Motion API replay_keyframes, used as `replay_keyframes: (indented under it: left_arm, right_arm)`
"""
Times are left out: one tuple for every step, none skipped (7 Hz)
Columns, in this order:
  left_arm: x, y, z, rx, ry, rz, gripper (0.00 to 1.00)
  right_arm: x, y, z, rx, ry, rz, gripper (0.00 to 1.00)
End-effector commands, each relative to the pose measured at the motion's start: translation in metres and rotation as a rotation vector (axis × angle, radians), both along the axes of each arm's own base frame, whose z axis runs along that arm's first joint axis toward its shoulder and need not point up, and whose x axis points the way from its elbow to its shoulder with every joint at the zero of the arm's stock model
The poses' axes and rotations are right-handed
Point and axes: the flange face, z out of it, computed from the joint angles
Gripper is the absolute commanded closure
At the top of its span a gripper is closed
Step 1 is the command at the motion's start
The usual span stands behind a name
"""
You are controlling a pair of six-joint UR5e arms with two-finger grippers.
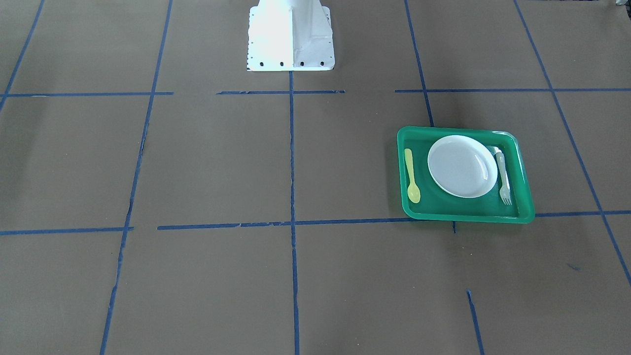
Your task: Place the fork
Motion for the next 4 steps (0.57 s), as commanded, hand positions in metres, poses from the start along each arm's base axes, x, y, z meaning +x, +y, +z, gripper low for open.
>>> replay_keyframes:
  left_arm:
    - [0.0000, 0.0005, 0.0004, -0.001, 0.000, 0.000, 0.00]
    - [-0.0001, 0.0008, 0.0028, -0.004, -0.001, 0.001, 0.00]
    - [0.0000, 0.0008, 0.0027, -0.004, 0.000, 0.001, 0.00]
    - [0.0000, 0.0007, 0.0019, -0.003, 0.000, 0.001, 0.00]
  right_arm:
    - [0.0000, 0.0000, 0.0000, -0.001, 0.000, 0.001, 0.00]
    - [0.0000, 0.0000, 0.0000, 0.000, 0.000, 0.000, 0.00]
    - [0.0000, 0.0000, 0.0000, 0.000, 0.000, 0.000, 0.00]
    - [0.0000, 0.0000, 0.0000, -0.001, 0.000, 0.001, 0.00]
